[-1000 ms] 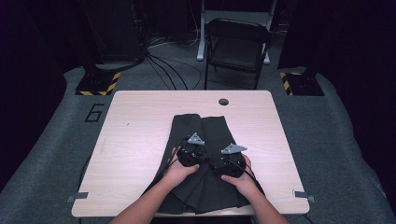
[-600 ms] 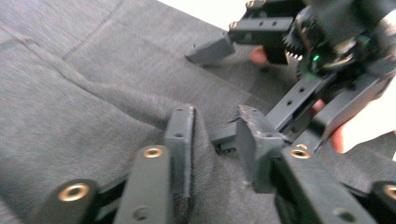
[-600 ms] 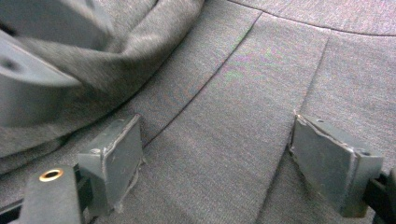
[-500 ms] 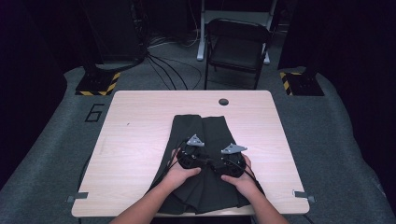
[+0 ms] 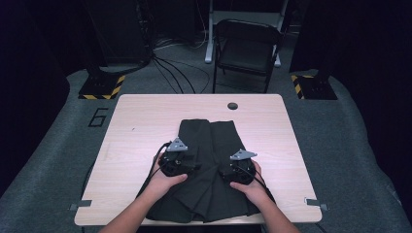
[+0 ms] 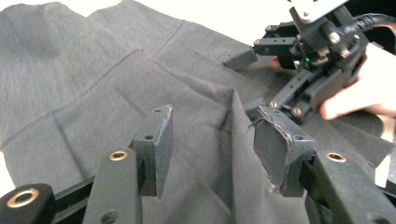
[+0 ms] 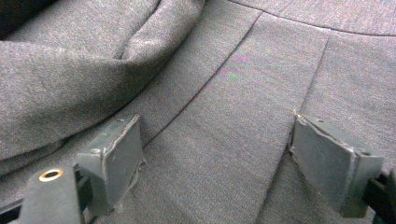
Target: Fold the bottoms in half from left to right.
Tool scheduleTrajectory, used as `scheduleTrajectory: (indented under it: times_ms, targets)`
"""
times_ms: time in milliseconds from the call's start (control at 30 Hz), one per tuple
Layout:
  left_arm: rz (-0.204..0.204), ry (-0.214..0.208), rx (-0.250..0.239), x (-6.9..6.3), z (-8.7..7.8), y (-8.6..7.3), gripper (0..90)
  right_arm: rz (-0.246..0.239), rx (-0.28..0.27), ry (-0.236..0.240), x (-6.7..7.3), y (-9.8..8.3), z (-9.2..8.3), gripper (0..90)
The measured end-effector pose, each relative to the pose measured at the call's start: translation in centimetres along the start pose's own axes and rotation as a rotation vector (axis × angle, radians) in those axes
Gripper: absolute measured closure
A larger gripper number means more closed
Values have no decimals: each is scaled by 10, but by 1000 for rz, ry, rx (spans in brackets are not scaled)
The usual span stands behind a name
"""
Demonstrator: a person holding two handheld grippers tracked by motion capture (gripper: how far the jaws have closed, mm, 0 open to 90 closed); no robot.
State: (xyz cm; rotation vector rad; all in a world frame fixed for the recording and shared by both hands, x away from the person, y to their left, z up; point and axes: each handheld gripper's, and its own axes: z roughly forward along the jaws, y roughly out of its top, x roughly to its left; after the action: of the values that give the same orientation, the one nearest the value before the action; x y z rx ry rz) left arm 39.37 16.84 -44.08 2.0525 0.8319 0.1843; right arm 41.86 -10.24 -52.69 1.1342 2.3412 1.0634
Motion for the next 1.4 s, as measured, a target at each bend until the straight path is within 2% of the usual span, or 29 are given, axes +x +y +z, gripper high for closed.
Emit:
scheduleTrajectory:
  times_ms: [167, 200, 400, 667, 767, 833, 867, 967, 1000, 1100, 1200, 1333, 1400]
  targets:
    - [22, -12, 28, -5, -8, -17, 471, -2, 4, -3, 0, 0, 0, 165]
    - [9, -23, 34, -7, -9, -21, 469, -1, 4, -3, 0, 0, 0, 165]
    - [23, -22, 83, -9, -12, -41, 440, -3, 3, -3, 0, 0, 0, 165]
    - [-1, -13, 79, -10, -8, -62, 415, -3, 4, -3, 0, 0, 0, 166]
    - [-39, -34, 60, -8, -8, -67, 419, -2, 4, -3, 0, 0, 0, 165]
    - [-50, -53, 57, -8, -8, -69, 426, -3, 4, -3, 0, 0, 0, 166]
    - [-44, -60, 66, -8, -8, -71, 427, 0, 2, 0, 0, 0, 0, 166]
    - [-64, -71, 73, -8, -8, -75, 444, -1, 0, 0, 0, 0, 0, 166]
    - [-55, -74, 75, -8, -8, -76, 457, 1, -1, -1, 0, 0, 0, 166]
    - [-64, -71, 79, -10, -6, -80, 476, -1, -1, 0, 0, 0, 0, 167]
    - [-39, -61, 94, -13, -3, -83, 533, 4, -2, 1, -1, -1, -1, 183]
    - [16, -62, 114, -18, 0, -84, 618, 11, -7, -5, -1, -1, -3, 238]
    - [28, -66, 117, -20, 0, -84, 675, -7, -9, -7, -3, -1, -3, 279]
